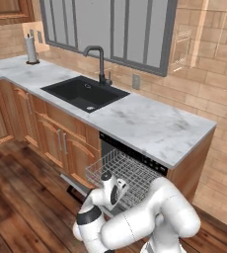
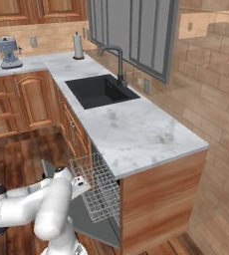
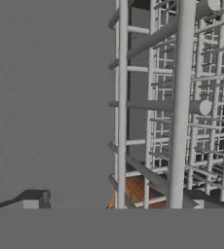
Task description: Open the dishwasher door and pull out the top rack.
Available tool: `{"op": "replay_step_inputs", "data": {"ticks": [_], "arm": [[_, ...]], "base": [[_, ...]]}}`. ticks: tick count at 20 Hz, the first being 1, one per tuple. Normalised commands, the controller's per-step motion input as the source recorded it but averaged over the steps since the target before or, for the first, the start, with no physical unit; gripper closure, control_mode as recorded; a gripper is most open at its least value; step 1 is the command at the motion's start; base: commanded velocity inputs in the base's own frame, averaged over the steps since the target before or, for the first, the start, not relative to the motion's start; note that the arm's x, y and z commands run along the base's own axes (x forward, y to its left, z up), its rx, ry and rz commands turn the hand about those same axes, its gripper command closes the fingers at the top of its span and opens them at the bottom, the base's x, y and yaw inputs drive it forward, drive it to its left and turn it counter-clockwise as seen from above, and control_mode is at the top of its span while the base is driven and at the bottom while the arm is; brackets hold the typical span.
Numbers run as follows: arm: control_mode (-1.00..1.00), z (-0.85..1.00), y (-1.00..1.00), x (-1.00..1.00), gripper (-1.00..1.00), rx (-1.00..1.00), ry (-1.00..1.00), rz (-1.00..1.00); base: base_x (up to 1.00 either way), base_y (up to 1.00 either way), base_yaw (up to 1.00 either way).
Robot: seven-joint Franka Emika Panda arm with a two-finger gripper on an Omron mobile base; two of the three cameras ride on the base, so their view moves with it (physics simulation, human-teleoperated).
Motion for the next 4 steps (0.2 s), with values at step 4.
{"op": "replay_step_inputs", "data": {"ticks": [4], "arm": [[-1.0, -0.25, 0.28, -0.15, -1.0, 0.07, 0.19, 0.0]], "base": [[0.0, 0.0, 0.0]]}}
